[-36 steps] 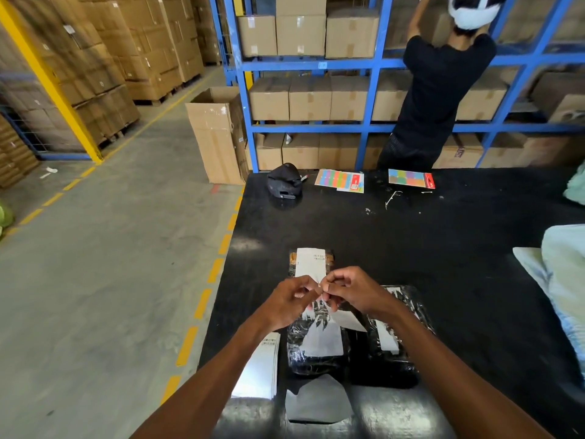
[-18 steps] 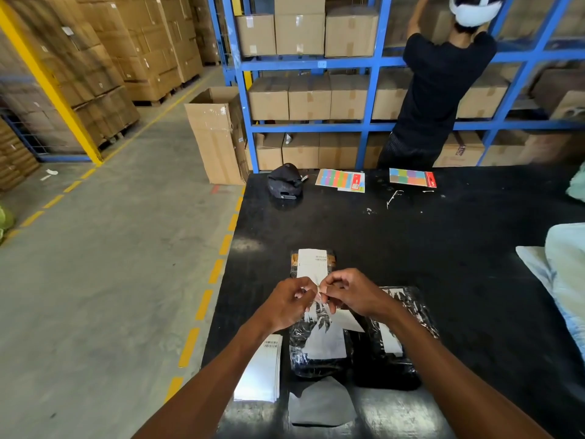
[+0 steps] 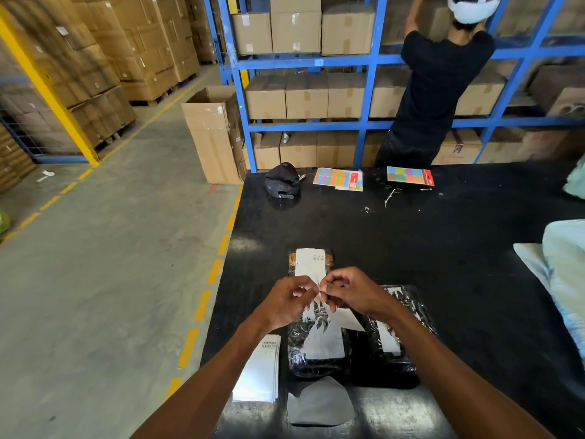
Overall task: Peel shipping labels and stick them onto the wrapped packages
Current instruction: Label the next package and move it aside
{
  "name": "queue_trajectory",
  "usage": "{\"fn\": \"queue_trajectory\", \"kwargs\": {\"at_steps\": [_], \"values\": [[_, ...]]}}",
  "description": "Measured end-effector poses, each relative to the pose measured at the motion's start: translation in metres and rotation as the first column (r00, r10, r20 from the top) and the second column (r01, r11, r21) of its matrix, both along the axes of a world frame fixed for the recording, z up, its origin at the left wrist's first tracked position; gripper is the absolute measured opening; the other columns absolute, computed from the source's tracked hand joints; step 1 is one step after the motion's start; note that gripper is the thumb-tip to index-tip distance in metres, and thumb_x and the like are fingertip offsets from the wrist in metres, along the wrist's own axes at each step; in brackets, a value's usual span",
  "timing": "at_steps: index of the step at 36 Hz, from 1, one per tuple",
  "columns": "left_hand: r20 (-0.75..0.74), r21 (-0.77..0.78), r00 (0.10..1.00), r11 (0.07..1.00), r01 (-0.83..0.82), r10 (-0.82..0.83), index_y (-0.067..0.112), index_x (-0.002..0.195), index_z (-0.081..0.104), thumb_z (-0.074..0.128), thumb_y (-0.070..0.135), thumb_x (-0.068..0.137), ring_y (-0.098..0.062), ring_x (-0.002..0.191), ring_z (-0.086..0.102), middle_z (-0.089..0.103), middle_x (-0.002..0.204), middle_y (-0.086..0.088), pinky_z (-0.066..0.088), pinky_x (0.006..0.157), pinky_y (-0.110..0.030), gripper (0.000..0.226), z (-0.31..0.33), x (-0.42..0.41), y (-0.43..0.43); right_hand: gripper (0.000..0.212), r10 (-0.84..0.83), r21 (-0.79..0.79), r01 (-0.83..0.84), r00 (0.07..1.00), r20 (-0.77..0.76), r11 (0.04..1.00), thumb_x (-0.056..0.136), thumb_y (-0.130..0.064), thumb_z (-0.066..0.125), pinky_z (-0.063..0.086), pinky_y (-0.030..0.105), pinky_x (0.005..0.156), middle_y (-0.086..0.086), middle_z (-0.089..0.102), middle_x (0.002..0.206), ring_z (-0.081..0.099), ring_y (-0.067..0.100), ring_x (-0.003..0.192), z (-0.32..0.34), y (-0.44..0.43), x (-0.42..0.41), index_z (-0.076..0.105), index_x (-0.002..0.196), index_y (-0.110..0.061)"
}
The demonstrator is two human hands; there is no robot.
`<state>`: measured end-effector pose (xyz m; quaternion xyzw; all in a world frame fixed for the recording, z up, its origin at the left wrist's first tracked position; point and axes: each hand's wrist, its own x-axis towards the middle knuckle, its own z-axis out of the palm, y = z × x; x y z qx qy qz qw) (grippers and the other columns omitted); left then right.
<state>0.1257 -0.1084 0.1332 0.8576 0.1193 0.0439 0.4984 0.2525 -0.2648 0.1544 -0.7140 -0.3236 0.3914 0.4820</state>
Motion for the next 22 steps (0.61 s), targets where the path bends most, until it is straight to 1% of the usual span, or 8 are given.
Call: {"fn": "queue_trajectory", "kwargs": {"at_steps": [4,6,8,11,14,18,20,22], "values": [[-0.001,-0.212,0.995,0.972,-0.100,0.102,0.006,0.088,0.070,0.054,0.017,0.102,-0.011,0.060,0.060,0.073,0.079,0.004,0.047,0.058,-0.016,0.024,-0.001,0.003,0.001,0.011,-0.135,0.039,0.133,0.990,0.041,0.990,0.099,-0.009,0.061,0.054,0.035,0.066,0.010,0.076,0.093,0.072,0.020,0.069,-0.002,0.001,0.001,0.065,0.092,-0.002],[-0.020,-0.309,0.989,0.939,-0.149,0.150,0.008,0.085,0.069,0.054,0.012,0.102,-0.011,0.058,0.060,0.074,0.081,0.001,0.043,0.055,-0.016,0.023,-0.002,0.004,0.001,0.011,-0.216,0.067,0.213,0.976,0.042,0.975,0.097,-0.005,0.061,0.053,0.032,0.057,0.009,0.075,0.102,0.074,0.023,0.069,-0.003,0.004,0.001,0.064,0.086,-0.005],[-0.045,-0.356,0.984,0.918,-0.175,0.170,0.009,0.086,0.069,0.054,0.013,0.102,-0.011,0.060,0.059,0.074,0.084,-0.002,0.043,0.055,-0.019,0.022,-0.004,0.004,0.000,0.010,-0.273,0.095,0.269,0.961,0.039,0.959,0.094,0.001,0.062,0.052,0.034,0.053,0.011,0.075,0.093,0.073,0.025,0.065,-0.002,0.005,-0.001,0.062,0.085,-0.001],[-0.070,-0.392,0.980,0.899,-0.197,0.185,0.001,0.094,0.068,0.054,0.016,0.103,-0.012,0.062,0.059,0.074,0.086,-0.004,0.043,0.056,-0.020,0.022,-0.006,0.004,-0.001,0.005,-0.315,0.142,0.303,0.947,0.067,0.942,0.091,0.005,0.063,0.057,0.039,0.056,0.017,0.073,0.079,0.071,0.027,0.063,-0.001,0.005,-0.001,0.059,0.088,0.004],[-0.070,-0.415,0.979,0.887,-0.202,0.190,0.002,0.092,0.067,0.054,0.015,0.102,-0.012,0.061,0.059,0.073,0.086,-0.005,0.042,0.055,-0.020,0.021,-0.006,0.004,-0.003,0.010,-0.292,0.188,0.277,0.954,0.061,0.942,0.092,0.008,0.061,0.061,0.043,0.056,0.023,0.067,0.084,0.070,0.026,0.067,-0.003,0.001,0.000,0.058,0.089,0.000],[-0.045,-0.379,0.975,0.900,-0.217,0.216,0.002,0.092,0.066,0.054,0.014,0.103,-0.009,0.058,0.060,0.072,0.079,0.001,0.044,0.054,-0.017,0.021,-0.003,0.003,-0.005,0.017,-0.288,0.171,0.256,0.937,0.196,0.951,0.094,0.003,0.063,0.064,0.048,0.064,0.005,0.073,0.090,0.073,0.017,0.077,-0.011,-0.004,0.001,0.075,0.093,-0.009],[-0.019,-0.364,0.970,0.902,-0.234,0.244,0.002,0.090,0.067,0.054,0.013,0.103,-0.008,0.056,0.059,0.071,0.073,0.004,0.044,0.054,-0.015,0.021,-0.004,0.002,-0.007,0.022,-0.256,0.147,0.222,0.924,0.284,0.964,0.092,-0.002,0.067,0.064,0.041,0.075,-0.005,0.073,0.105,0.072,0.011,0.090,-0.015,-0.006,0.002,0.077,0.102,-0.018],[0.020,-0.335,0.960,0.907,-0.256,0.279,0.002,0.089,0.068,0.055,0.015,0.102,-0.008,0.056,0.059,0.068,0.068,0.004,0.046,0.056,-0.016,0.023,-0.005,0.002,-0.008,0.029,-0.145,0.051,0.136,0.911,0.385,0.989,0.089,-0.015,0.073,0.060,0.035,0.088,-0.013,0.067,0.117,0.068,0.003,0.102,-0.019,-0.009,0.003,0.073,0.117,-0.024]]}}
